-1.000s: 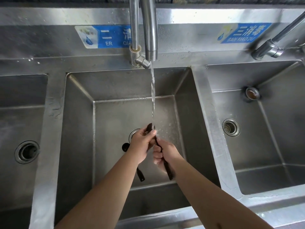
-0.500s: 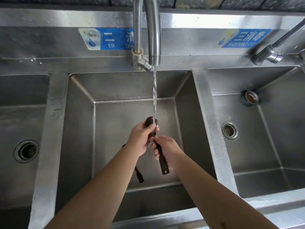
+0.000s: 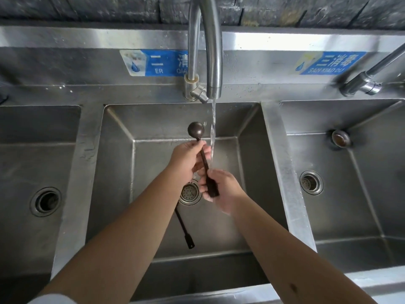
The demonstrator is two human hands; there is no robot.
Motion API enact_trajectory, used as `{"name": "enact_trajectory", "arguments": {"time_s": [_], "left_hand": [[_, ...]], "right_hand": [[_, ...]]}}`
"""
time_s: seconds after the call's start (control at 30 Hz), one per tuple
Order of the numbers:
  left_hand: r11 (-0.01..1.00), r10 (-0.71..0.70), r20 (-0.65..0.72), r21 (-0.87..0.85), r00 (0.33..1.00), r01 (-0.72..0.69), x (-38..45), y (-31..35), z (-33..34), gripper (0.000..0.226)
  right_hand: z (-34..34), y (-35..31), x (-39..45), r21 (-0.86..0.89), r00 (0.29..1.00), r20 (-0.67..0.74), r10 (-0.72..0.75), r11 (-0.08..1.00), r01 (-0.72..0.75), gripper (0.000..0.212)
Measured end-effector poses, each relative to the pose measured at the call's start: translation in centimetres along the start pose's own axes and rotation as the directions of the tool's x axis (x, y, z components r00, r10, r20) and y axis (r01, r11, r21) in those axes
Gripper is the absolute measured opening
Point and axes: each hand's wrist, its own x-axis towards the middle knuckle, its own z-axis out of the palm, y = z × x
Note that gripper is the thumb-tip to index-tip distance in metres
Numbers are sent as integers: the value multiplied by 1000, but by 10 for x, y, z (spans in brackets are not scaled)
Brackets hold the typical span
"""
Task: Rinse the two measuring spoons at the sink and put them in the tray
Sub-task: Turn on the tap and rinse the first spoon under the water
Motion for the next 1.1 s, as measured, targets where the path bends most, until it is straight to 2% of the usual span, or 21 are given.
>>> {"name": "enact_trajectory", "arguments": {"time_s": [0.13,0.23,0.43,0.57,0.73,0.83,0.93,1.0,1.1], "left_hand": [[999,-7,85,-41,996,10,-3,-2,9,20],[999,-20,119,-24,993,23,-8,-8,11,32],[1000,-7,79,-17,997,9,-12,0,6,28],[988,-140,85,-60,987,145,-32,-33,-10,19],[961,-254,126,-82,959,266,-62,-82,-20,19],[958,-279,150,-19,949,285,-72,-94,-20,12],[969,-242,66,-44,968,245,-72,-92,-18,15],[979,-198,-13,-60,980,197,-67,-88,-18,28],[983,-165,-59,-91,985,159,-56,-79,-18,24]], "right_hand": [[-3,-5,0,132,1000,-8,-18,991,19,24],[6,-18,4,220,1000,-17,-1,975,5,22],[28,-22,4,301,997,-46,62,953,-46,22],[17,6,-16,318,990,-40,135,941,-115,24],[-10,50,-45,415,965,-64,253,886,-205,26],[-20,66,-59,331,934,-207,292,919,-214,18],[-23,72,-69,25,913,-354,201,978,-206,14],[-22,72,-72,-124,919,-376,116,977,-174,20],[-20,68,-73,-193,914,-401,57,971,-145,24]]}}
